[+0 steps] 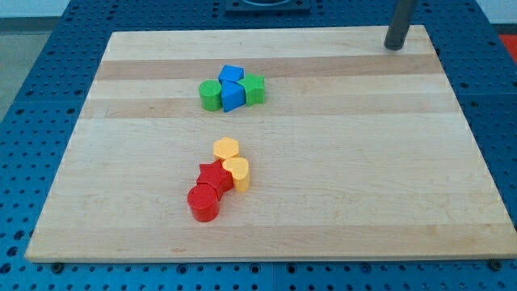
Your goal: Place the green star at the top center of the board
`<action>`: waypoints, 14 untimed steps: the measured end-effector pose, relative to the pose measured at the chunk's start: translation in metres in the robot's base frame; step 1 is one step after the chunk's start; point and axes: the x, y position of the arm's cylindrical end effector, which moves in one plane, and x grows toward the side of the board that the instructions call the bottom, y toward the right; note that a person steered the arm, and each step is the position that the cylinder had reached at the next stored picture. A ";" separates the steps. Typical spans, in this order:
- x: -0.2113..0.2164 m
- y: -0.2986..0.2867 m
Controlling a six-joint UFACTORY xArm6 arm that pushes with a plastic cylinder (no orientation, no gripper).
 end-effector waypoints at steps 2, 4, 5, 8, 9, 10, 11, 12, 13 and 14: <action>-0.007 0.000; -0.007 -0.001; -0.007 -0.001; -0.007 -0.002; -0.007 -0.002; -0.007 -0.003; -0.007 -0.003; -0.007 -0.003; -0.007 -0.005; -0.007 -0.005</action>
